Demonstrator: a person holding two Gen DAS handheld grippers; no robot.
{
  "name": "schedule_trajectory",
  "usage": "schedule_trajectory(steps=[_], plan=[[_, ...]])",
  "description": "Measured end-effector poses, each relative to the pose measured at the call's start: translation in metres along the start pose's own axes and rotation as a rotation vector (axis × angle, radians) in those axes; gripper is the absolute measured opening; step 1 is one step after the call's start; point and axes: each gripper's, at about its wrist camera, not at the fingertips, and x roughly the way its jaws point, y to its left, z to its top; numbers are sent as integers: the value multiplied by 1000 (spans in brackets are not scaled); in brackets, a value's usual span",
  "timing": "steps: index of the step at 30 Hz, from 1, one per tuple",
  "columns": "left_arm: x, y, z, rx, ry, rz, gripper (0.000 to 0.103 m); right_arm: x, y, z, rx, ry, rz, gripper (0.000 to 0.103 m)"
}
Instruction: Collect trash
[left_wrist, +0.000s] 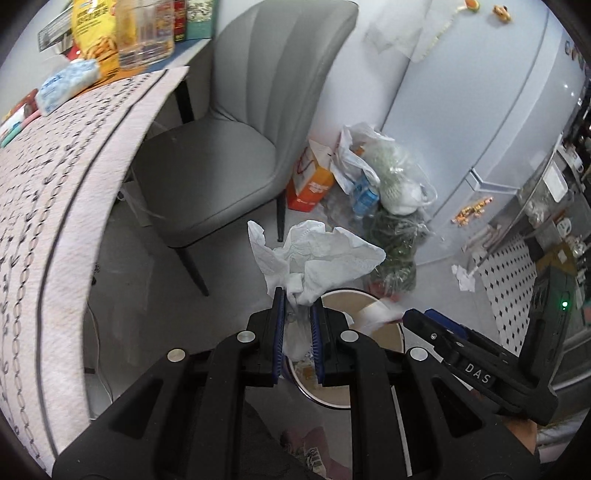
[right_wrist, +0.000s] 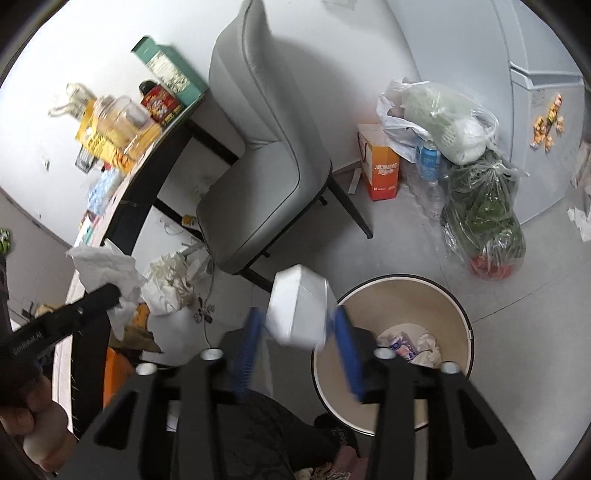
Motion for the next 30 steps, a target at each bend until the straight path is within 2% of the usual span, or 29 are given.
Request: schedule_trajectory(steps=[6, 12, 14, 16, 19, 25, 30], plan=[[18, -23, 1, 27, 39, -42, 14, -16, -24, 5, 28, -14, -33, 52], [40, -64, -5, 84, 102, -131, 14, -58, -52, 11, 62, -74, -83, 52], [45, -72, -5, 88, 116, -167, 21, -69, -58, 10, 72, -93, -106, 52], [49, -77, -7, 77, 147, -212, 45, -76, -64, 9, 73, -102, -126, 52], [47, -75, -8, 59, 146, -227, 63, -78, -74, 7, 90, -91, -138, 52], [27, -52, -4, 33, 104, -179, 81, -74, -62, 3, 71, -78, -119, 53], [6, -26, -3, -8, 48, -160, 90, -75, -37, 2, 28, -80, -102, 58]])
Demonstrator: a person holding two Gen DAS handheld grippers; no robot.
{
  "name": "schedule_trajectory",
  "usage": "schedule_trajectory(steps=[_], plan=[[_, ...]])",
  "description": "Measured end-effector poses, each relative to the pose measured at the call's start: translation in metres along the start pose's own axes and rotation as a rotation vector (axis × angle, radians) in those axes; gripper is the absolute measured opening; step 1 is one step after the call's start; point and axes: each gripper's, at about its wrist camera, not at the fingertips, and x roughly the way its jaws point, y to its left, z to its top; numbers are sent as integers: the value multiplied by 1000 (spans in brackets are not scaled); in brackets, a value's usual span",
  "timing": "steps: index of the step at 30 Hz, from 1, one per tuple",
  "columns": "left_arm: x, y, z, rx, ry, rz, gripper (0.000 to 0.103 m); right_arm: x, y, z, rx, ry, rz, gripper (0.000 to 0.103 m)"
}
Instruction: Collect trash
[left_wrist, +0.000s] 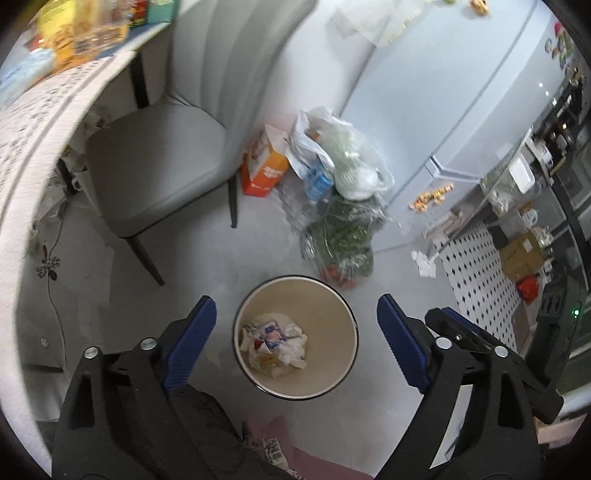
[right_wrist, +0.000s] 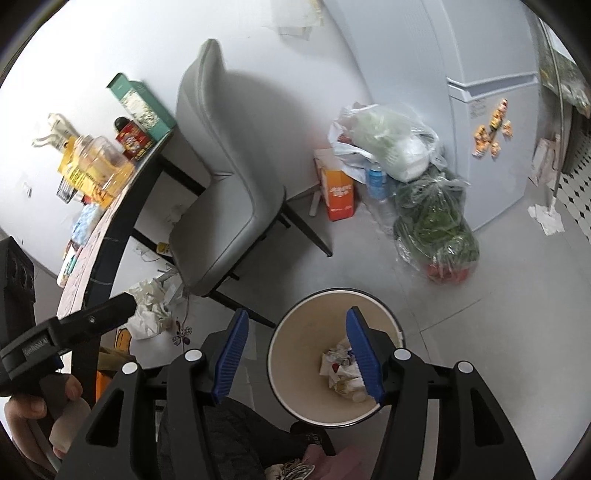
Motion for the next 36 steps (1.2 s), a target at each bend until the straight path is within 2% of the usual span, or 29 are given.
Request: schedule_trajectory(steps=[5, 13, 24, 33, 36], plan=[[-25, 22, -3, -48, -57, 19, 94, -7, 23, -3, -35, -12, -8, 83], [-83, 52, -6, -96, -171, 41, 97, -22, 67, -4, -83, -21, -4, 94], [-167, 78, -29, -115, -303, 54, 97, -65, 150, -19, -202, -53, 65, 95], [-233, 102, -62, -156, -408, 126, 97, -99, 207, -32, -289, -91, 113, 95], [-251, 109, -73, -162, -427, 128, 97, -106, 221, -40, -323, -93, 120, 95]])
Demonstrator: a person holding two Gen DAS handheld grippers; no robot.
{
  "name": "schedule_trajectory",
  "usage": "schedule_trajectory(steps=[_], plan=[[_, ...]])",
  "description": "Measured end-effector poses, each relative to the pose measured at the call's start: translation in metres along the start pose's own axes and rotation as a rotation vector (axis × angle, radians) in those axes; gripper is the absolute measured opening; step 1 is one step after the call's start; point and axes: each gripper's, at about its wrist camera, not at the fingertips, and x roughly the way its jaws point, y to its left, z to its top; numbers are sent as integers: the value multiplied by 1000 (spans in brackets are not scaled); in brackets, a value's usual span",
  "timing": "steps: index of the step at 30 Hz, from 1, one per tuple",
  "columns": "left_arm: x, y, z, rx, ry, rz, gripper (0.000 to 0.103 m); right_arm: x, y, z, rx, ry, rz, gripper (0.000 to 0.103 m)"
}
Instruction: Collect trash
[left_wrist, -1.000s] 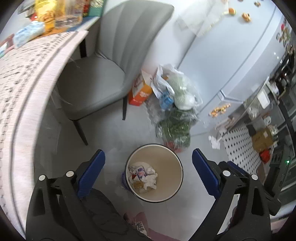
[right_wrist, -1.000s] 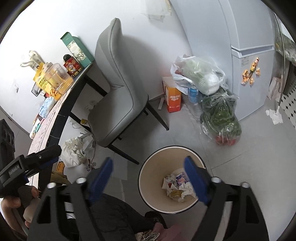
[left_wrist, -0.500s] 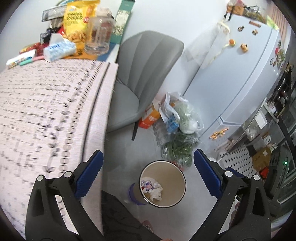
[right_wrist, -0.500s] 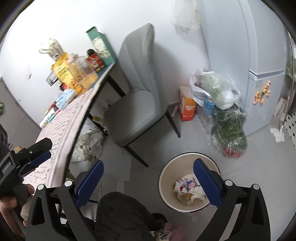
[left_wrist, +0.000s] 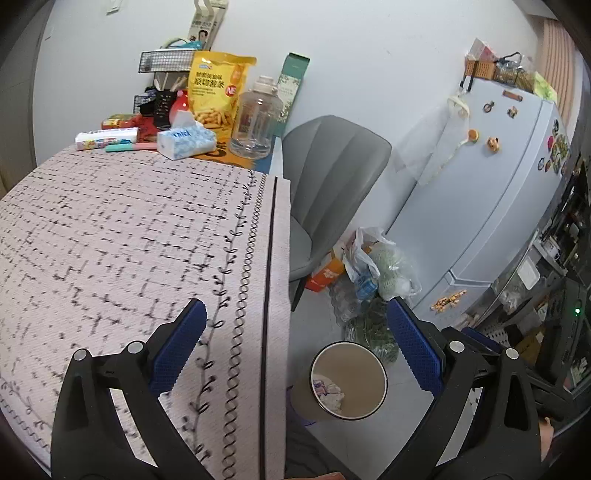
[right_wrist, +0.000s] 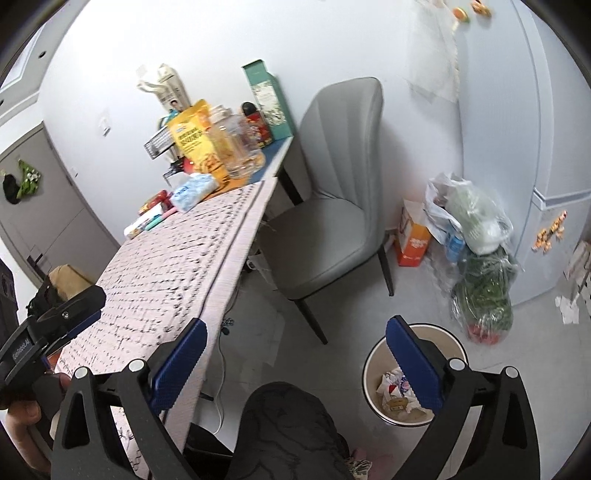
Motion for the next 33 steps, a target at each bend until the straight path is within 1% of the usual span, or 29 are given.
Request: schedule_trajectory(steps=[6, 11, 14, 17, 21, 27, 29, 33], plan=[[-34, 18, -8, -18, -31, 31, 97, -10, 30, -5, -74, 0, 3, 95], [-56, 29, -13, -31, -50, 61, 97, -21, 46, -9, -94, -14, 0, 95], [-67, 32, -16, -33, -58, 74, 97, -24, 52, -13, -106, -7, 15, 95], [-80, 37, -21, -31, -74, 99, 97, -30, 57, -18, -106, -22, 16, 95], [-89, 38, -25, -30, -85, 118, 97, -38, 65, -19, -103, -44, 6, 95], [-103, 34, -30, -15, -112, 146, 97, -43, 79, -22, -109, -76, 18, 95], [-105, 36, -30, -14, -126, 173, 97, -44, 84, -26, -119, -87, -2, 95], [-109, 40, -33, -27, -129, 181, 97, -45, 85, -30, -116, -97, -11, 95]])
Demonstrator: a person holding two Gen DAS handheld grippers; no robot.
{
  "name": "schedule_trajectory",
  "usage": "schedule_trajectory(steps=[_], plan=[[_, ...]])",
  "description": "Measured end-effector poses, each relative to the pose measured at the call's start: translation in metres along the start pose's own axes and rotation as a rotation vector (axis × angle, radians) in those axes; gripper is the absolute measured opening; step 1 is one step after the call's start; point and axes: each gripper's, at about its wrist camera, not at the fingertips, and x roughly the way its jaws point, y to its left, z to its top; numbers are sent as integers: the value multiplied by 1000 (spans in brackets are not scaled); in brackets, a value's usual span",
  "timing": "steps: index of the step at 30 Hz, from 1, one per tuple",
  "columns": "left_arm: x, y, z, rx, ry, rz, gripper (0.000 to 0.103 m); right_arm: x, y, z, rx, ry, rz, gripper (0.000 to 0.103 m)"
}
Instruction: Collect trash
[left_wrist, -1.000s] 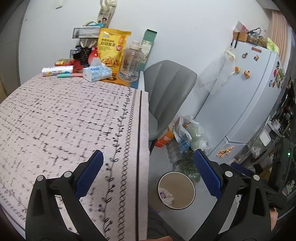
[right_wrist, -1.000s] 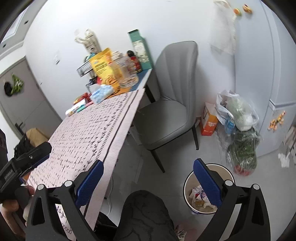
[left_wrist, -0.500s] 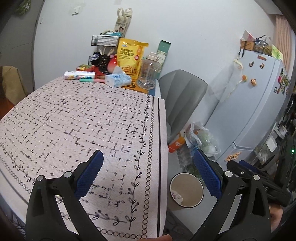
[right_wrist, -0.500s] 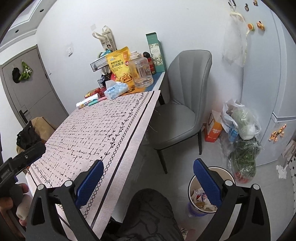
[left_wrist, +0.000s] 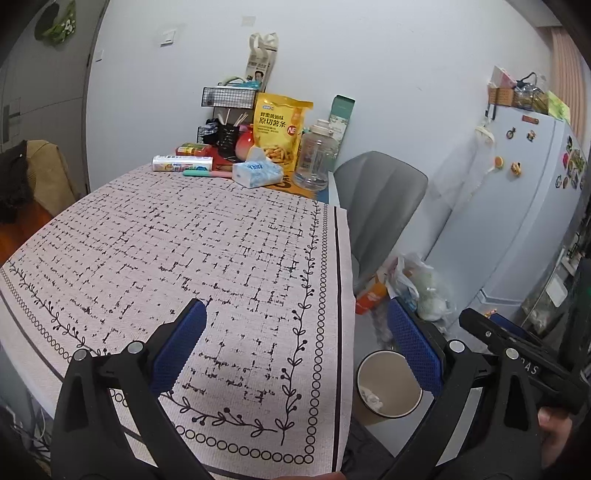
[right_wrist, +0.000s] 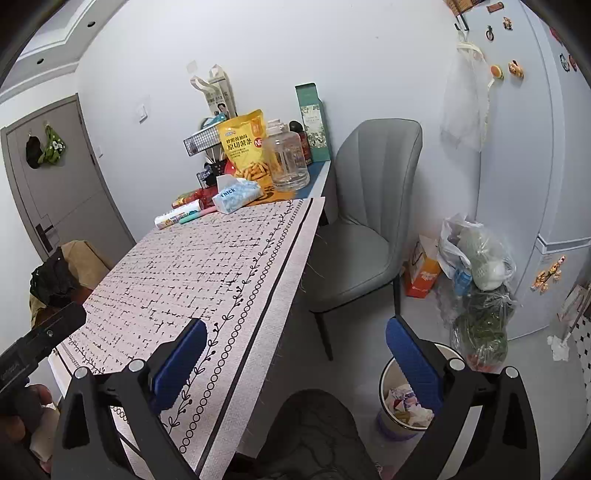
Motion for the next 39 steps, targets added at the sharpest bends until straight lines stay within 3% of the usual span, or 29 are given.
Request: schedule_trajectory(steps=[39], plan=[[-6, 1, -23, -12, -51, 38, 97, 14, 13, -18, -45, 32, 47, 95]])
